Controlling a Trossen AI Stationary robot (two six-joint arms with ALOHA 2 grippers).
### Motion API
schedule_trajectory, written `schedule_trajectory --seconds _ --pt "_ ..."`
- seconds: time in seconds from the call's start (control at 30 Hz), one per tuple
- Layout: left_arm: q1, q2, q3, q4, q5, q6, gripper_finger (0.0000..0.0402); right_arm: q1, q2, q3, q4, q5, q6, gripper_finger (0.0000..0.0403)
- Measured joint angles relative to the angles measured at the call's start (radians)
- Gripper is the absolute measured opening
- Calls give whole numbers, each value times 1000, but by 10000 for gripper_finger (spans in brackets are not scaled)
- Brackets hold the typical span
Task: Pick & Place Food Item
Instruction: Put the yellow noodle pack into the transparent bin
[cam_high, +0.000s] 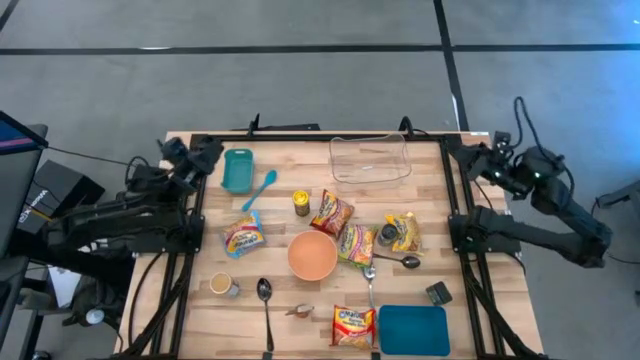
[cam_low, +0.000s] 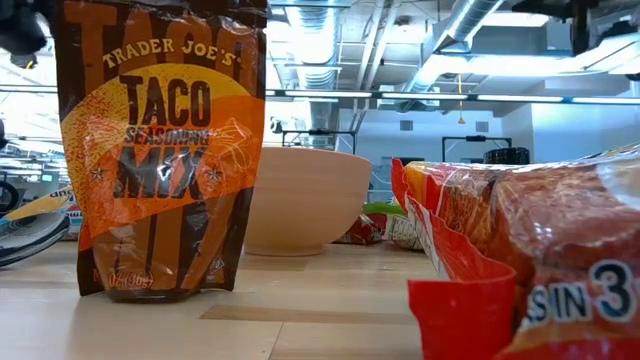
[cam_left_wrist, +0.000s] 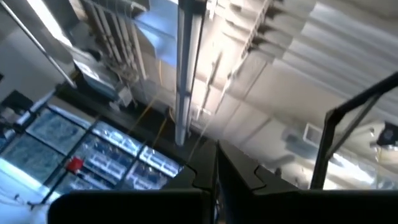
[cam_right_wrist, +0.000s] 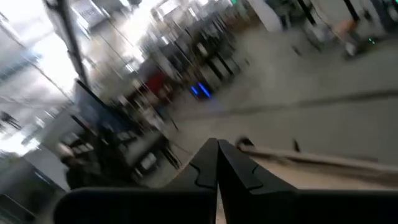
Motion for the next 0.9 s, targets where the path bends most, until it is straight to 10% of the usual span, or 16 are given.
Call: schedule_trajectory --seconds 0.5,0.9 --pt "-137 265 263 -474 131 52 8 96 376 360 -680 -53 93 0" --pt "-251 273 289 -756 130 52 1 324 470 387 -858 -83 317 0"
